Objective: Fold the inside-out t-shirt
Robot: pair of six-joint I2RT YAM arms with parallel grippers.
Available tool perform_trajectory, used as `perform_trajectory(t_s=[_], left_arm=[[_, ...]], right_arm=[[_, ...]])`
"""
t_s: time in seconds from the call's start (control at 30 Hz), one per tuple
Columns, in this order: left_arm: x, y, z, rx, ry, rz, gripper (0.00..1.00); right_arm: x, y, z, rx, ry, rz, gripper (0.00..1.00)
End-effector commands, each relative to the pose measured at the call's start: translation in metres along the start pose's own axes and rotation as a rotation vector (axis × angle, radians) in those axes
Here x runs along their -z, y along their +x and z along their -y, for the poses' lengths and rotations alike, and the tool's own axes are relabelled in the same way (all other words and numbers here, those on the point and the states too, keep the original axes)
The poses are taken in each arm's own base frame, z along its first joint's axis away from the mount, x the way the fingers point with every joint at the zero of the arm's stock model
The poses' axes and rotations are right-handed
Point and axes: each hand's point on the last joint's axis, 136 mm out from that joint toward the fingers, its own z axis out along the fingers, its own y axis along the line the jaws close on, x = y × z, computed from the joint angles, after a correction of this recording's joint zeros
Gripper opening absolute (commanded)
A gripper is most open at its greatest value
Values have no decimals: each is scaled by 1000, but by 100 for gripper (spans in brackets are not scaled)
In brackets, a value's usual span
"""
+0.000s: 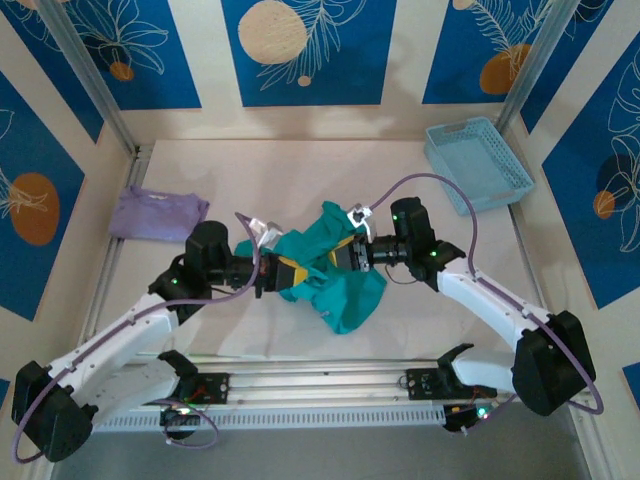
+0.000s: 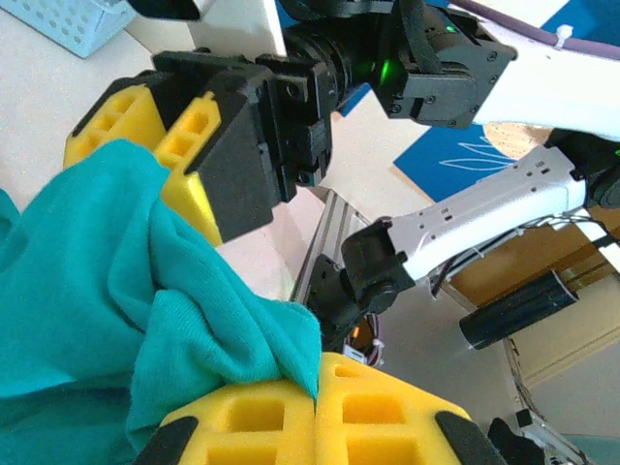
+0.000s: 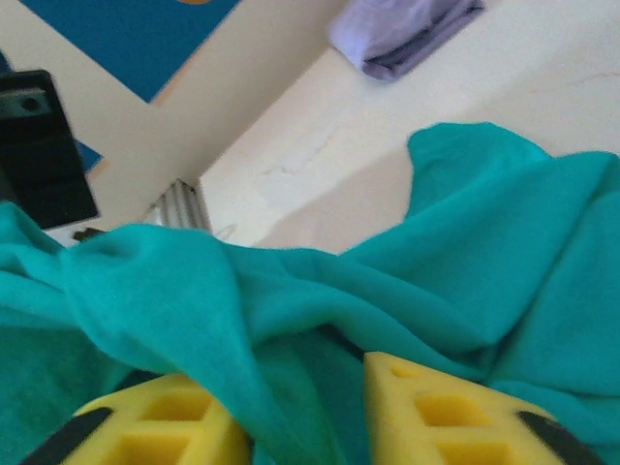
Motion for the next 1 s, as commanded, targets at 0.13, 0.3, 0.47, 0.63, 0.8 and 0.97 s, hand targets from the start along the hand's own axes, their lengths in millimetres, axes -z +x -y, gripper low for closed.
perform_trajectory(t_s=[0.13,0.3,0.47,0.63,0.8,0.97], left_arm=[[5,-18,-8,12,-63,53,0],[6,-21,-11,16,-78,62,0],[6,-19,-11,20,-76,58,0],[6,-20,-8,14,-67,60,0],[7,-16,-12,12,-87,48,0],[5,-15,-16,8,-95,48,0]], right_arm=[[39,5,-16,203,175,48,46],[36,8,-52,364,95,109,47],[14,9,-65,410,30,65,44],[-5,7,-63,419,19,33,43],[-8,4,-69,428,-10,29,25],[-5,6,-72,422,-10,24,20]])
